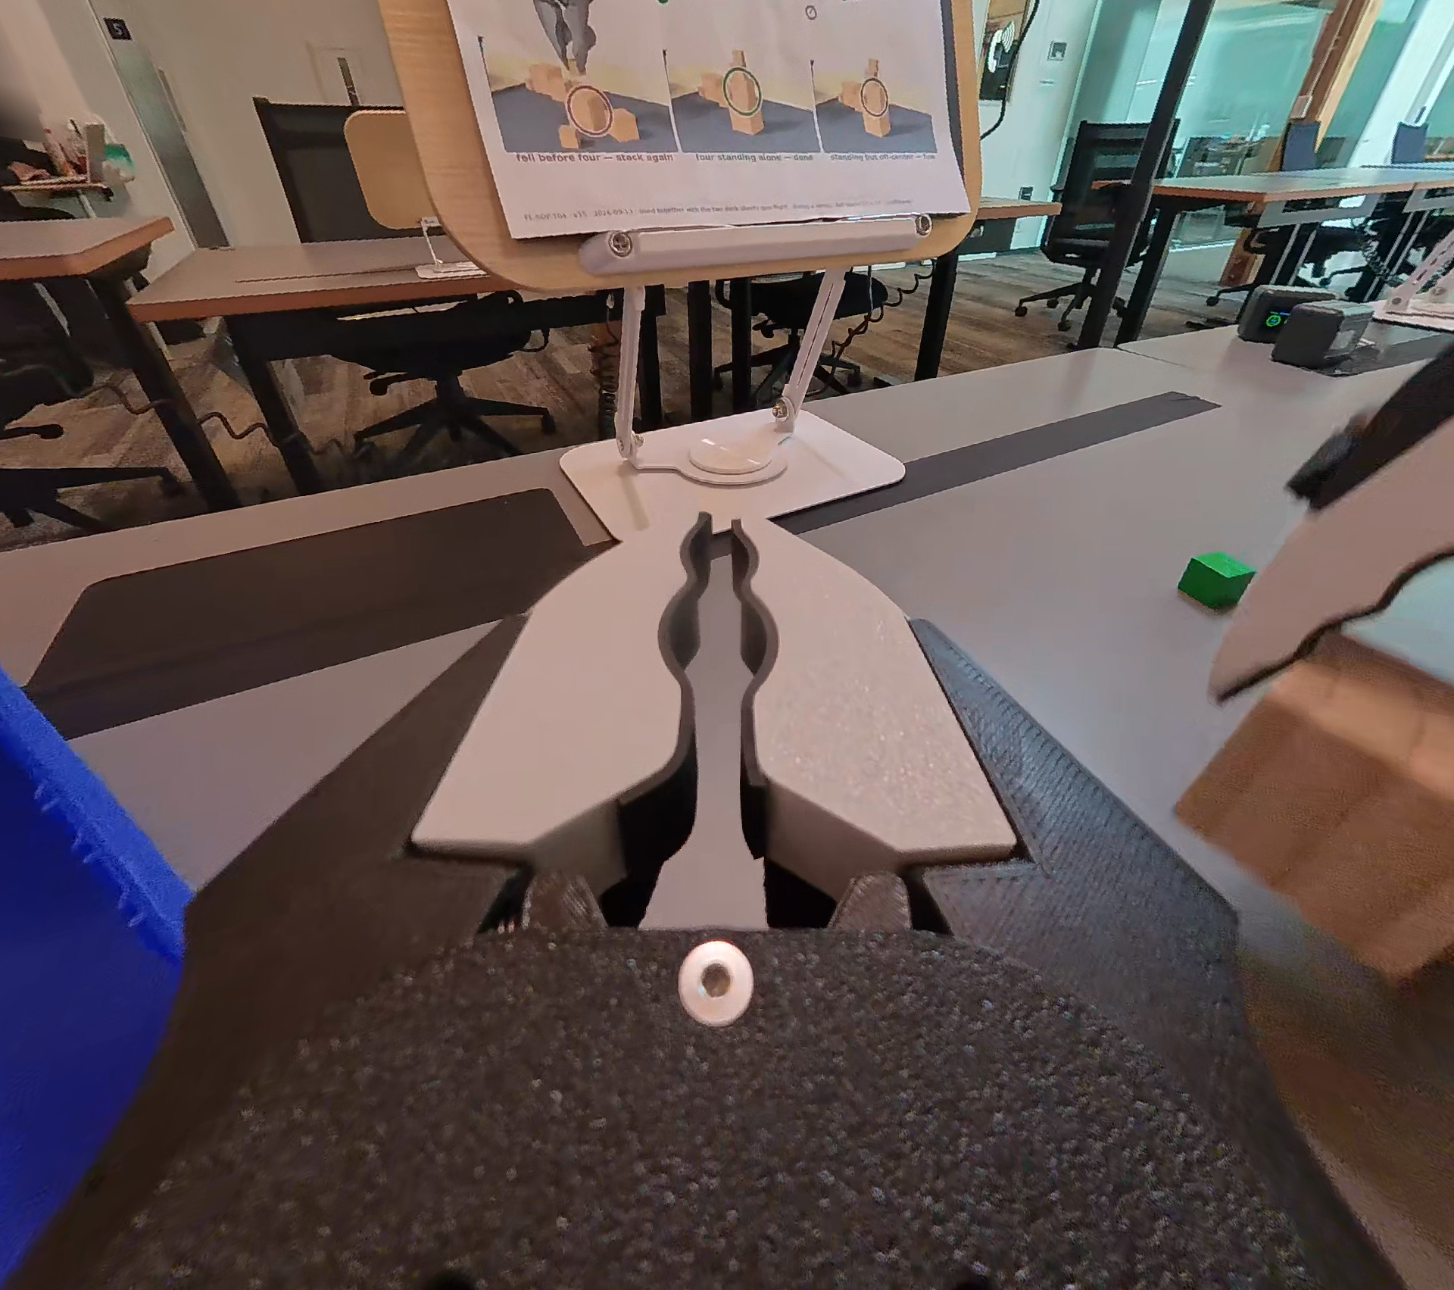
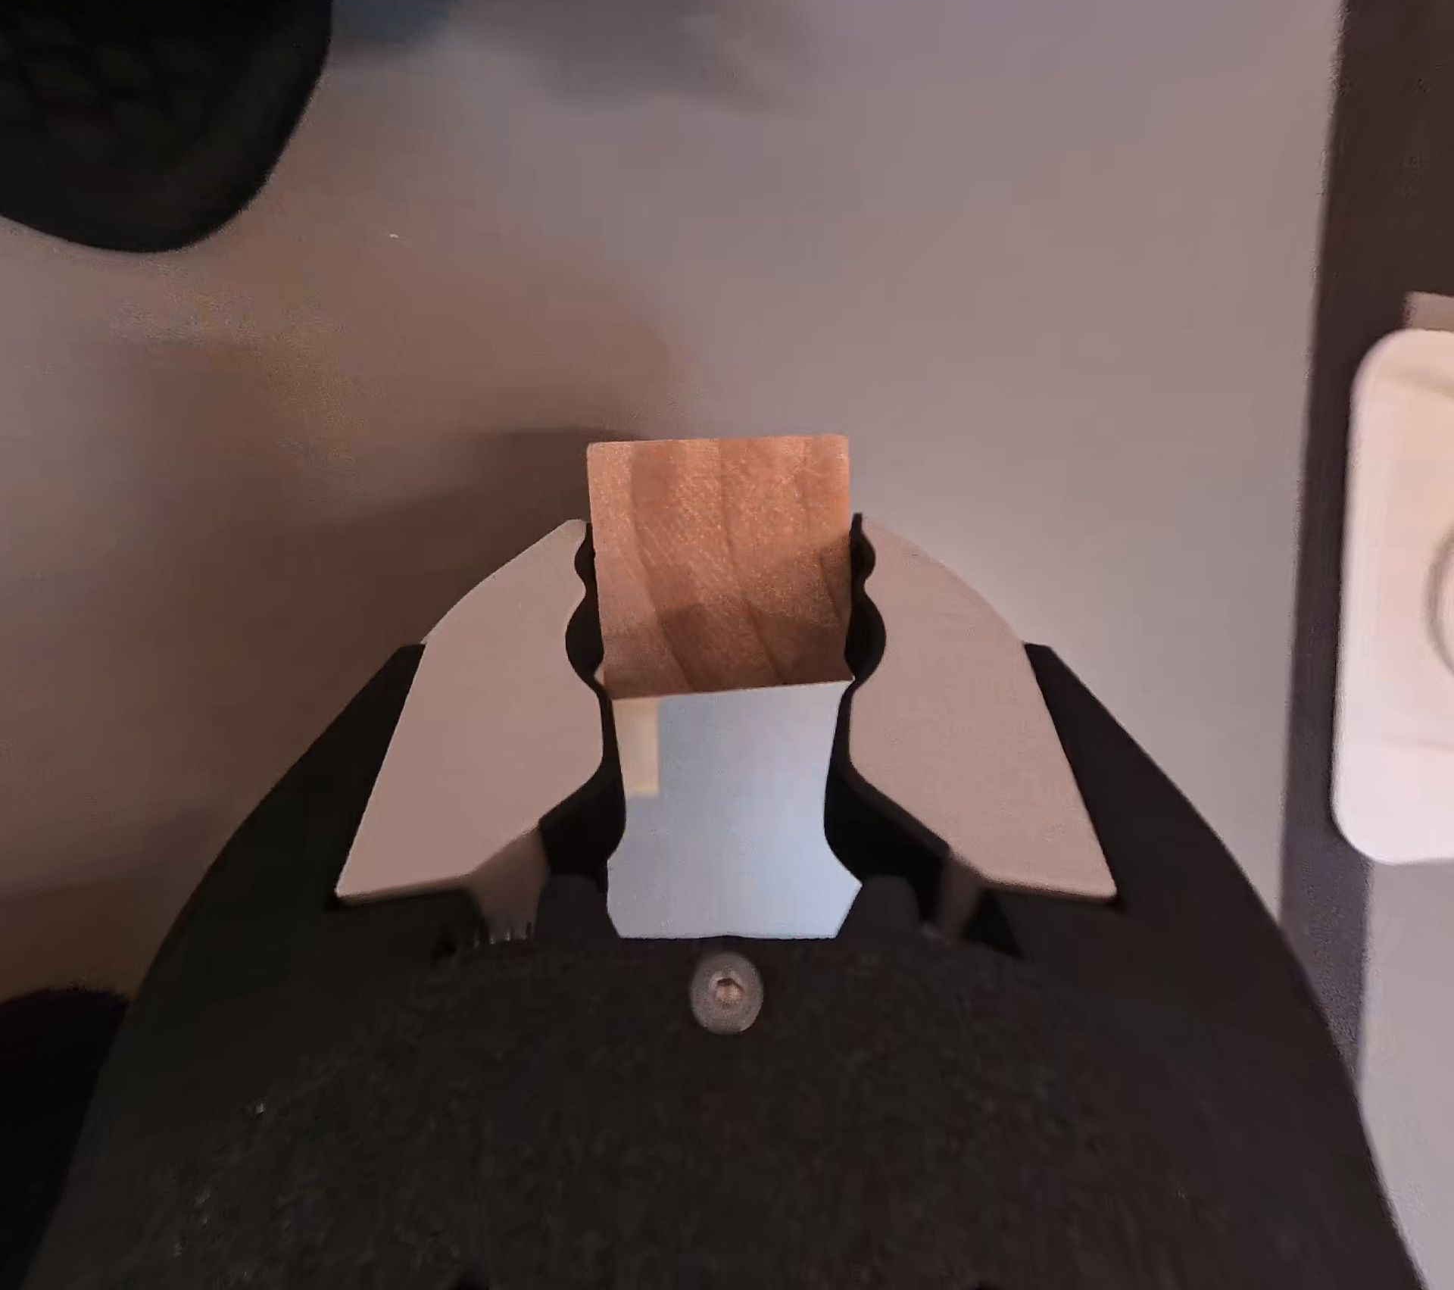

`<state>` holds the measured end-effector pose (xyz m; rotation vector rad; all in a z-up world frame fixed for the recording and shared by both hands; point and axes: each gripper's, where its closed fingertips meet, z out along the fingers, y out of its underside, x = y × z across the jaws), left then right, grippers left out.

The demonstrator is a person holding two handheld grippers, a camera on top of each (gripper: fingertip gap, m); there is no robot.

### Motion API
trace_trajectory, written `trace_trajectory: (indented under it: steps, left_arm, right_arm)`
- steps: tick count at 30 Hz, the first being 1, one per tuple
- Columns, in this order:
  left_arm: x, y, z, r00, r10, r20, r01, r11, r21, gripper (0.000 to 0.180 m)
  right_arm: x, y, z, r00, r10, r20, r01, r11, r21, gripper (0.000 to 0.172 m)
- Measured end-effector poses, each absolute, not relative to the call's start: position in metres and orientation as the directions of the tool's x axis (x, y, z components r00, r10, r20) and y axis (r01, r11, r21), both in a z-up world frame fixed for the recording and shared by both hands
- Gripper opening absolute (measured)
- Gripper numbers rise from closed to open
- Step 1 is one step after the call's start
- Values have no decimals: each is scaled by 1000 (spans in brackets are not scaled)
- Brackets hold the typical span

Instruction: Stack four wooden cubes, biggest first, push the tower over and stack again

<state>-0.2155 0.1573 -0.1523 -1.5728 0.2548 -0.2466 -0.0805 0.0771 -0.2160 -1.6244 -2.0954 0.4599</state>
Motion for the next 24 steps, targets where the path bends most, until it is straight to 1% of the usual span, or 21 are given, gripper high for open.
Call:
trace_trajectory:
  steps: [2,4,6,10,14,16,19,21,24]
  left_arm:
    - [-215,158,-152,949,-316,3,-2,-17,-1000,4]
    - [-215,158,-153,948,-319,9,2,-21,-1000,4]
    - [-215,158,-152,947,-321,10,4,-20,-1000,3]
    - [-212,157,-153,940,-340,28,16,-40,-999,0]
    - [-213,157,-157,942,-334,24,8,-49,-999,0]
    - [-212,157,-158,942,-335,23,6,-49,-999,0]
    - [-211,156,-157,935,-352,32,18,-42,-999,0]
    - [-209,155,-156,930,-366,38,27,-36,-999,0]
    - [-205,154,-154,915,-400,50,43,-25,-999,0]
  right_arm:
    - [-64,89,-191,-182,971,154,816,237,-527,61]
    - [-37,107,-183,-153,969,194,842,231,-487,61]
    - [-6,117,-194,-136,973,186,877,205,-435,61]
    - [33,115,-231,-119,984,134,903,164,-398,61]
    - [37,108,-256,-136,984,112,899,170,-404,61]
    - [34,108,-260,-141,984,109,890,174,-422,61]
    - [32,109,-260,-134,985,112,885,170,-434,62]
    - [31,108,-254,-121,986,117,885,160,-437,73]
    - [20,97,-230,-121,985,121,857,165,-488,74]
